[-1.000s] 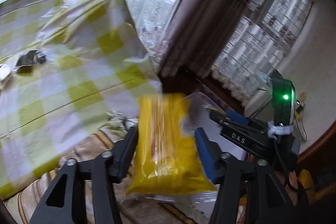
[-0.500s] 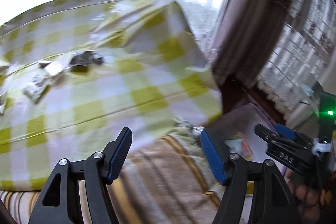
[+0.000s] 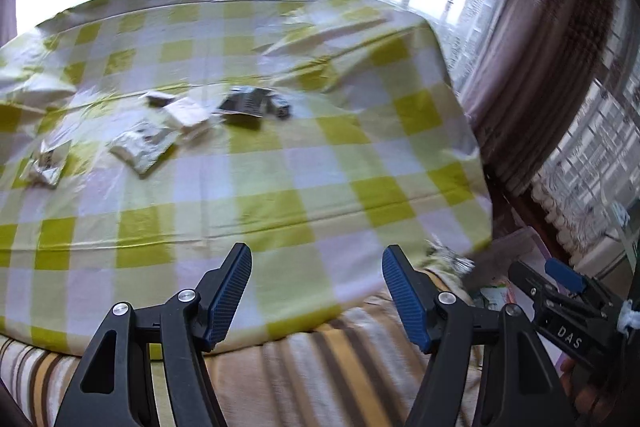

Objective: Organize snacks
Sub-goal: 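Move both open tools back over the table, then grasp the white red-lettered cookie bag with the left tool while the right tool grasps a white peanut-cookie pack, then carry both white cookie packs over the white box, then open both tools to drop the cookie packs into the box, then move both open tools back over the remaining snacks on the table, then grasp the brown stick pack with the left tool while the right tool grasps the white-orange printed bag, then carry the brown stick pack and white-orange bag over the white box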

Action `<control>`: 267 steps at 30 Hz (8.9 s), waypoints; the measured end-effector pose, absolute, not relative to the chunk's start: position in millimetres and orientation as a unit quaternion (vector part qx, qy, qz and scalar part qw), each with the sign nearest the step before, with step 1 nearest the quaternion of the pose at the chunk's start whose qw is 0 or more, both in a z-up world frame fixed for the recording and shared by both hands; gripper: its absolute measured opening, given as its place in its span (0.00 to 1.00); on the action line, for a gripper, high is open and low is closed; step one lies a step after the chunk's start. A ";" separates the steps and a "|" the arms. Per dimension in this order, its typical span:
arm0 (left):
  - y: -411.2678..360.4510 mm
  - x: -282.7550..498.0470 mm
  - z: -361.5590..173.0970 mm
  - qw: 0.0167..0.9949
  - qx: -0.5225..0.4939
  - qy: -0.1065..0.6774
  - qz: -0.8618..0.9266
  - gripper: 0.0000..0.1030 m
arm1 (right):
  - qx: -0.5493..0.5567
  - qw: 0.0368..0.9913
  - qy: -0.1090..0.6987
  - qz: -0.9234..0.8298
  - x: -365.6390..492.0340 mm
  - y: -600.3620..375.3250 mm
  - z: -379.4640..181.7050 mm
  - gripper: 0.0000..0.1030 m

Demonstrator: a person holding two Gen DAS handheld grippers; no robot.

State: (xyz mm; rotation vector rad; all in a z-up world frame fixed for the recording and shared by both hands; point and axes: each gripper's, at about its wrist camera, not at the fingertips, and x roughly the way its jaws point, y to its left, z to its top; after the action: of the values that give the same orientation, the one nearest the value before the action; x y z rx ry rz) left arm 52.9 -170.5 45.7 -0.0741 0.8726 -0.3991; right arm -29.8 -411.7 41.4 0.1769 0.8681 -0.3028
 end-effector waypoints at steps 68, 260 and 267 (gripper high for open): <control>64.0 204.0 -6.8 0.903 -0.119 0.408 0.061 0.42 | -0.095 0.895 0.410 0.150 226.5 -102.8 4.4 0.76; -62.9 303.8 -5.6 0.899 -0.080 0.427 -0.056 0.14 | 0.044 0.914 0.403 -0.012 263.8 -227.6 2.7 0.37; -33.0 275.6 -7.1 0.893 -0.121 0.431 -0.049 0.13 | 0.056 0.921 0.385 0.000 226.5 -236.3 9.4 0.37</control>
State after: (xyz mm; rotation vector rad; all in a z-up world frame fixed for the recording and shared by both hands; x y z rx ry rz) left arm 275.6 -33.0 -7.1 -0.2509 0.8937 -0.1007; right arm 226.5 -236.3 9.4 0.1149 0.7919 0.0006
